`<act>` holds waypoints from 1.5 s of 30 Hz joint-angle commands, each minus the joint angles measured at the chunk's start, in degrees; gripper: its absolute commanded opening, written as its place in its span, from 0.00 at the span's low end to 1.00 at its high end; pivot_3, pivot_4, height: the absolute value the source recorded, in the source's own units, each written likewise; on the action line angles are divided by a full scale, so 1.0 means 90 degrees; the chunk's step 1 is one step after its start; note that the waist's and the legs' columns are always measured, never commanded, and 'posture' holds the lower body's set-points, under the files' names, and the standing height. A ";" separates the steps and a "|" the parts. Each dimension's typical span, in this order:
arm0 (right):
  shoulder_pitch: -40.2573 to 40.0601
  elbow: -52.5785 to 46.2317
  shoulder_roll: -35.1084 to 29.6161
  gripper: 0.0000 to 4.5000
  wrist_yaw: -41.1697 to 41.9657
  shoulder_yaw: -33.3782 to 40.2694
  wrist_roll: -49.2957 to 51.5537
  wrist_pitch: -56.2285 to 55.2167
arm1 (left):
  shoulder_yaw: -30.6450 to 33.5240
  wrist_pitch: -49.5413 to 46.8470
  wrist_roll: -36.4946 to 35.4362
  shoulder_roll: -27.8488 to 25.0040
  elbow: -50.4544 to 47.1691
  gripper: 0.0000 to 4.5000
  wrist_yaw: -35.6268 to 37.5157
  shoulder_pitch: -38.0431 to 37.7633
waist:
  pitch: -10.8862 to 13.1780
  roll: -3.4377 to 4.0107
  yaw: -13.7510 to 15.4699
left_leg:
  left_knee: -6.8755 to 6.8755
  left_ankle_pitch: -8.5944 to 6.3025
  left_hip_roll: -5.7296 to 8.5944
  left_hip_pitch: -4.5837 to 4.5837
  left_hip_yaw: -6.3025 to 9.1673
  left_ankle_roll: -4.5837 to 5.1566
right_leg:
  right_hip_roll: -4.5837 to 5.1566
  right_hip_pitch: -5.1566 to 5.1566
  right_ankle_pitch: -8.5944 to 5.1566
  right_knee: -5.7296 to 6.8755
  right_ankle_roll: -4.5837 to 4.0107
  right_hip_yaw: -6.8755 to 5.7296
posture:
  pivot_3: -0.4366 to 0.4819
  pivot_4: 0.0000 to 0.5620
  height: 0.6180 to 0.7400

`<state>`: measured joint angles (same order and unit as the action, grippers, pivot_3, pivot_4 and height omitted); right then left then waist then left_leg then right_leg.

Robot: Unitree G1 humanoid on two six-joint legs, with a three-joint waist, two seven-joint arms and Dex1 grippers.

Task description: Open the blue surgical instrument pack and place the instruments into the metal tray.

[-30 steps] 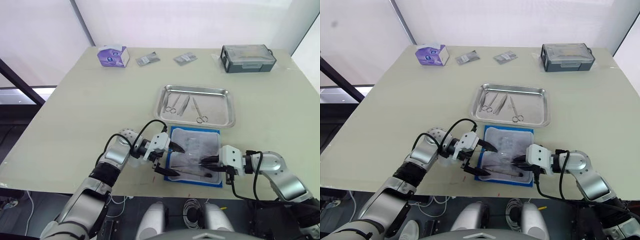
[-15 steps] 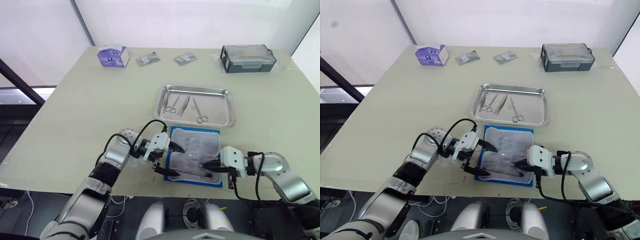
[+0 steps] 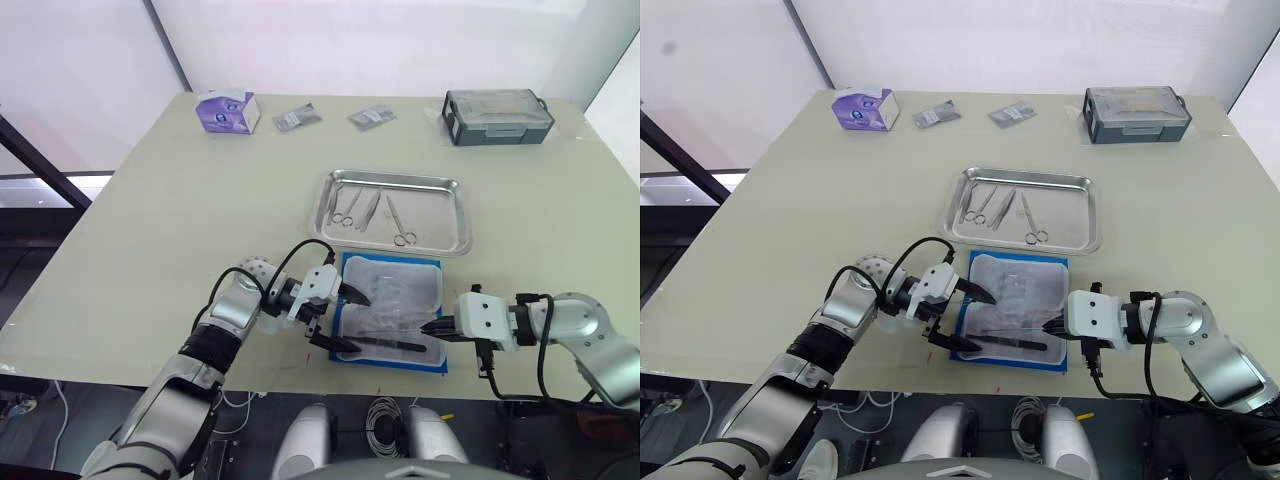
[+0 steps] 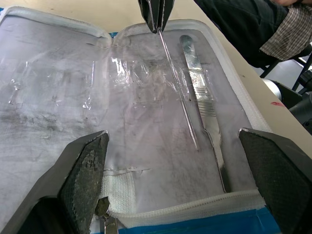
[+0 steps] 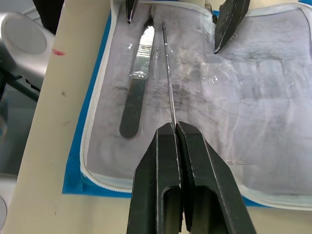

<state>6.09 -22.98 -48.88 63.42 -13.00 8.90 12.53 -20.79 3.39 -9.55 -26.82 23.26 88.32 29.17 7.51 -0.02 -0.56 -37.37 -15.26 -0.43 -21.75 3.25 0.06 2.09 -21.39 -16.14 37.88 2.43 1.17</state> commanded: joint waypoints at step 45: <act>-0.0760 -0.0116 -0.0736 0.00 -0.0359 0.2617 0.1371 0.1198 | -0.0499 -0.0015 0.0561 0.0103 0.0808 1.00 0.0022 -0.0292 | -0.0002 0.0003 0.0045 | -0.0003 0.0000 0.0001 0.0012 -0.0004 0.0000 | 0.0003 0.0019 0.0000 -0.0004 0.0001 0.0003 | 0.48 0.27 1.00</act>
<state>-1.99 -22.54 -55.94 61.99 9.02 19.11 21.07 -20.78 4.91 -9.41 -25.82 25.27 88.40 29.50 7.50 0.01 -0.15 -37.40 -15.26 -0.42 -21.65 3.21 0.06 2.12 -21.22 -16.15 37.85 2.44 1.19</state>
